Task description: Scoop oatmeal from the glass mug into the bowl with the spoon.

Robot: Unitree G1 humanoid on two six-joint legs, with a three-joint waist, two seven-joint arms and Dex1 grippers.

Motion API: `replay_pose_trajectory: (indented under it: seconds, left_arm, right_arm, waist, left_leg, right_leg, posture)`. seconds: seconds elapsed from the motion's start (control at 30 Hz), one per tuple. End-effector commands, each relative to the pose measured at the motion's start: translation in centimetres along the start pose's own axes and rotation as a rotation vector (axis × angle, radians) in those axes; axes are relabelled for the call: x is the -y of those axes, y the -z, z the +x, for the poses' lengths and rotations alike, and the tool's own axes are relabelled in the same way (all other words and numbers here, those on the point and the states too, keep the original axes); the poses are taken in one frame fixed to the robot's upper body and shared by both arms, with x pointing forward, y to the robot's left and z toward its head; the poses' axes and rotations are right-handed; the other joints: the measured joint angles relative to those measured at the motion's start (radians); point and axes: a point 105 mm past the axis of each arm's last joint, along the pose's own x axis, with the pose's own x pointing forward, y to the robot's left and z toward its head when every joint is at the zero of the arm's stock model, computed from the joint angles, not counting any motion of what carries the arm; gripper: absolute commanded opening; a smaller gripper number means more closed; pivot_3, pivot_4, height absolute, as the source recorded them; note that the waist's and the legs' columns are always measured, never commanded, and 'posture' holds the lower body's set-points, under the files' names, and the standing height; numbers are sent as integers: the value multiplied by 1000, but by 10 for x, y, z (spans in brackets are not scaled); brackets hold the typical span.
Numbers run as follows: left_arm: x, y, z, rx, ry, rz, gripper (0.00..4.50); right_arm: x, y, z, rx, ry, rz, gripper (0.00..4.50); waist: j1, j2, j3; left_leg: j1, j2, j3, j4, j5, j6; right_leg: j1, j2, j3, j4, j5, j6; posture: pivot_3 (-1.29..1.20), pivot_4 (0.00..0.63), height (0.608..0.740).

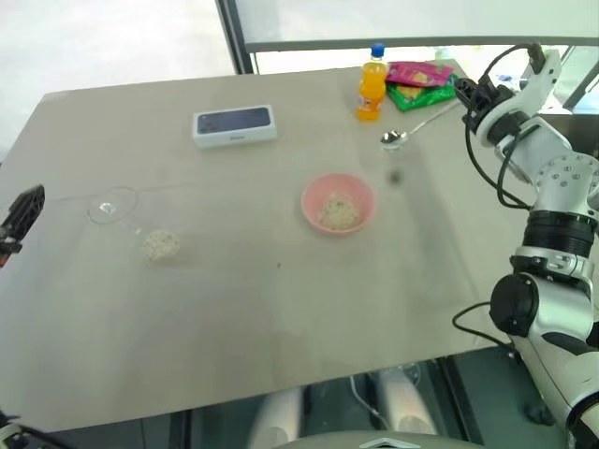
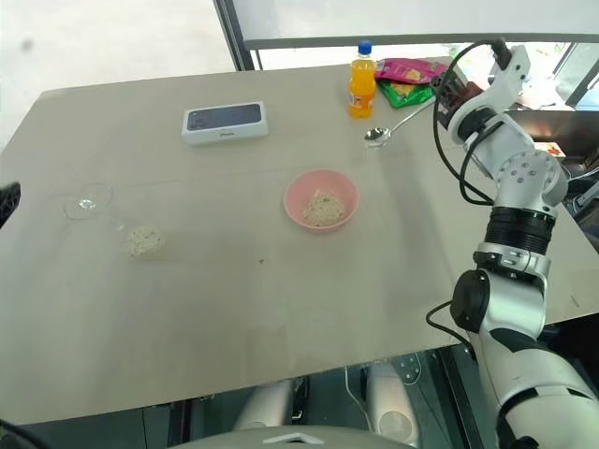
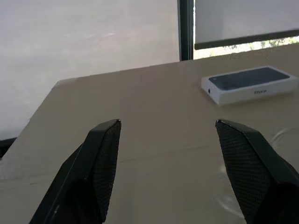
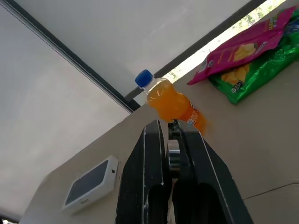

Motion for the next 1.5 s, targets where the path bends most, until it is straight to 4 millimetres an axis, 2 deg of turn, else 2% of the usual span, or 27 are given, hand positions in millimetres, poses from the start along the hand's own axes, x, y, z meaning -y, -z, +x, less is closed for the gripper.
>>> replay_pose_trajectory:
  seconds: [0.03, 0.17, 0.33, 0.57, 0.77, 1.37, 1.47, 1.5]
  left_arm:
    - [0, 10, 0, -50, 49, 77, 3325]
    - [7, 32, 8, -114, 112, 89, 3325]
    - [7, 49, 21, -166, 134, 103, 3325]
    - [28, 53, 48, -156, 211, 100, 3325]
    - [36, 53, 61, -145, 228, 85, 3325]
    - [60, 57, 84, -128, 245, 62, 3325]
    - [61, 57, 85, -123, 242, 58, 2571]
    - [61, 57, 86, -124, 240, 58, 2156]
  right_arm:
    - [-12, -23, -10, 80, -39, -22, 0]
    - [-12, -24, -13, 87, -35, -19, 0]
    - [-12, -25, -16, 96, -30, -15, 0]
    - [-13, -25, -22, 102, -32, -19, 0]
    - [-10, -23, -27, 106, -16, -15, 0]
    - [-14, -15, -28, 94, -21, -19, 0]
    - [-15, -15, -28, 93, -23, -20, 0]
    - [-15, -15, -28, 92, -24, -21, 0]
  waist:
    - [2, 0, 0]
    - [3, 1, 0]
    - [3, 1, 0]
    - [4, 1, 0]
    - [1, 1, 0]
    - [0, 1, 0]
    - [-1, 1, 0]
    - [-1, 1, 0]
  left_leg:
    - [0, 0, 0, 0, 0, 0]
    - [0, 1, 0, 0, 0, 0]
    - [0, 1, -1, 0, 0, 1]
    - [0, 0, 0, 0, 0, 1]
    - [0, 0, 0, 0, 0, 1]
    - [0, -1, 0, 0, 0, 1]
    - [0, -1, 0, 0, 0, 1]
    - [0, -1, 0, 0, 0, 1]
  right_leg:
    - [0, 0, 0, 0, 0, 0]
    - [0, -1, 0, 0, 0, 0]
    - [0, -1, -1, 0, 0, 0]
    - [0, -2, -1, 1, 0, 0]
    - [0, -3, 0, 1, 0, 0]
    - [-1, -2, 0, 1, 0, 0]
    - [-1, -2, 0, 1, 0, 0]
    - [-1, -2, 0, 1, 0, 0]
  posture:
    - [0, 150, 740]
    - [0, 150, 740]
    - [0, 150, 740]
    - [0, 150, 740]
    - [0, 150, 740]
    - [0, 150, 740]
    - [0, 150, 740]
    - [0, 150, 740]
